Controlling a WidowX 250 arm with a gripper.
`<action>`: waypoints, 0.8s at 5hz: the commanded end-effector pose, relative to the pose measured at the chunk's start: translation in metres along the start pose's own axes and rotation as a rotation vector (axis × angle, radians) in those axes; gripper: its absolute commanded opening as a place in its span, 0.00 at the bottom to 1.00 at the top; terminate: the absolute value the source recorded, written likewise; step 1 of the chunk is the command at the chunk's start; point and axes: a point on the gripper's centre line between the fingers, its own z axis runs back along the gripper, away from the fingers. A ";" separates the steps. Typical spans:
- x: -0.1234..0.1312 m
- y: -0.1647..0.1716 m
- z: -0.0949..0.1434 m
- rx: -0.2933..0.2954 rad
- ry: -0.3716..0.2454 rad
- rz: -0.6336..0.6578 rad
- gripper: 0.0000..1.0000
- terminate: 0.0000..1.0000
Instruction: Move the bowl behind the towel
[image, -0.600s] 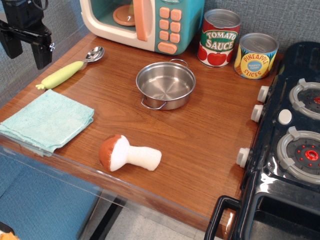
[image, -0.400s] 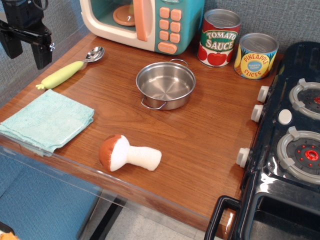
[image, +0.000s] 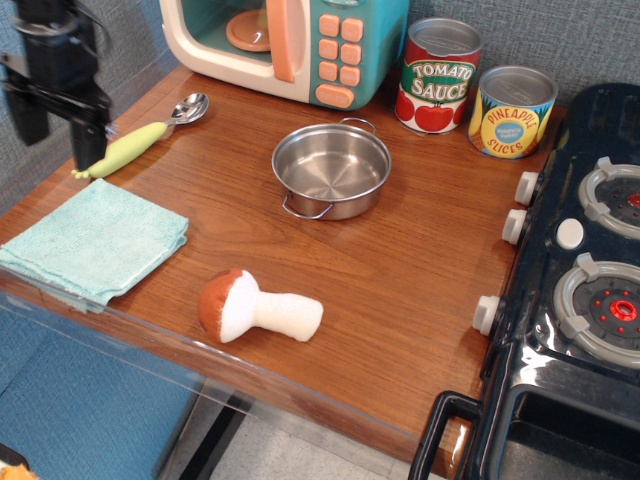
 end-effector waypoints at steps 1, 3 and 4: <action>0.031 -0.049 0.053 -0.014 -0.187 -0.127 1.00 0.00; 0.073 -0.098 0.069 -0.089 -0.206 -0.073 1.00 0.00; 0.086 -0.109 0.054 -0.104 -0.165 -0.031 1.00 0.00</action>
